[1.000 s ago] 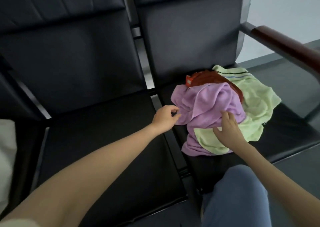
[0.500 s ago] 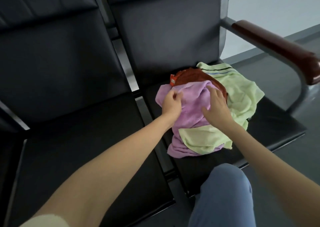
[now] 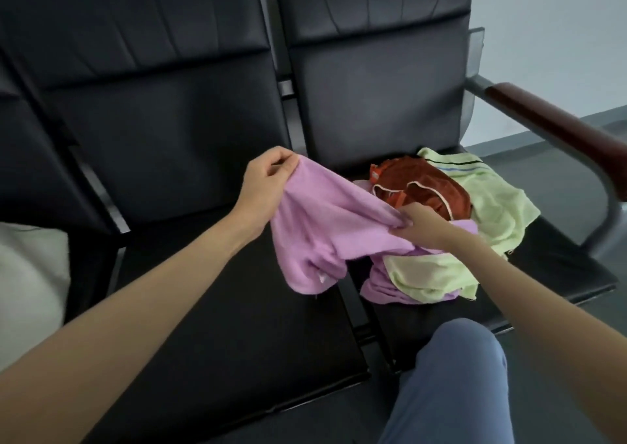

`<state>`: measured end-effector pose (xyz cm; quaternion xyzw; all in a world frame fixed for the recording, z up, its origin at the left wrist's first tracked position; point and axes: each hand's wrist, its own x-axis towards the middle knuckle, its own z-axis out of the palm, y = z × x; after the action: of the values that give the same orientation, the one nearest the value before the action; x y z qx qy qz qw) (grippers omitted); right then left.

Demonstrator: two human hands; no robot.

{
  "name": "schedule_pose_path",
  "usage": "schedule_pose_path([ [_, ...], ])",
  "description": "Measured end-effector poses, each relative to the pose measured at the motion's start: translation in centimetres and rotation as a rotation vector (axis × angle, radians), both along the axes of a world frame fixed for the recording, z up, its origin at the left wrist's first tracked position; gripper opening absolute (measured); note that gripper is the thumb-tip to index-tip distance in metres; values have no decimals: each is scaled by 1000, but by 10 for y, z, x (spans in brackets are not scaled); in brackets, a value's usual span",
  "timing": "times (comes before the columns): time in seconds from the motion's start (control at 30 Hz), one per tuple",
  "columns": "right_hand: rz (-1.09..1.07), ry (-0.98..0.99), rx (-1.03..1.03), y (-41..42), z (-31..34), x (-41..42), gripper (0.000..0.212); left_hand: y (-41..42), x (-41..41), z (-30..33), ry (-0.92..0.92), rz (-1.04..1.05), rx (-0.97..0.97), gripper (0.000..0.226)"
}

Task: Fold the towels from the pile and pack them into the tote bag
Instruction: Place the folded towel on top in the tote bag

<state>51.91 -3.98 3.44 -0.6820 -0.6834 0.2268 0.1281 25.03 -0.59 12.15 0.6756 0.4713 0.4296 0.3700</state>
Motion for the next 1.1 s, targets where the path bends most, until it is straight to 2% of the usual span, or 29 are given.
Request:
schedule_pose_path([
  [0.1, -13, 47, 87, -5, -11, -6, 13, -5, -53, -6, 13, 166, -22, 19],
  [0.27, 7, 99, 156, -19, 2, -40, 39, -21, -135, -28, 56, 386, -65, 20],
  [0.37, 96, 93, 212, -39, 11, -72, 44, -35, -182, -57, 125, 521, -82, 19],
  [0.43, 159, 64, 160, -55, 4, -92, 41, -48, -213, -88, 151, 641, -144, 17],
  [0.53, 217, -44, 68, -76, -13, -123, 20, -76, -240, -129, 188, 773, -349, 10],
  [0.57, 257, -36, 35, -83, -18, -134, 18, -87, -241, -141, 251, 779, -420, 8],
  [0.63, 347, 17, -13, -95, -26, -153, 20, -110, -230, -155, 452, 718, -501, 22],
  [0.7, 369, 21, -1, -106, -32, -167, 10, -135, -209, -158, 534, 504, -413, 30],
  [0.77, 385, 37, 4, -115, -38, -173, 12, -154, -189, -159, 492, 185, -326, 47],
  [0.83, 407, 28, -2, -123, -41, -176, 10, -166, -170, -164, 431, -98, -341, 63],
  [0.9, 416, 39, -11, -129, -42, -176, 8, -174, -149, -168, 338, -240, -391, 70],
  [0.97, 375, 53, -11, -132, -41, -175, 9, -178, -129, -171, 208, -308, -488, 61],
  [1.0, 350, 57, 2, -132, -40, -174, 10, -179, -122, -172, 178, -332, -522, 48],
  [1.07, 322, 50, 27, -130, -37, -172, 12, -176, -118, -172, 193, -326, -528, 22],
  [1.1, 318, 43, 20, -128, -36, -170, 11, -174, -120, -171, 199, -295, -520, 20],
])
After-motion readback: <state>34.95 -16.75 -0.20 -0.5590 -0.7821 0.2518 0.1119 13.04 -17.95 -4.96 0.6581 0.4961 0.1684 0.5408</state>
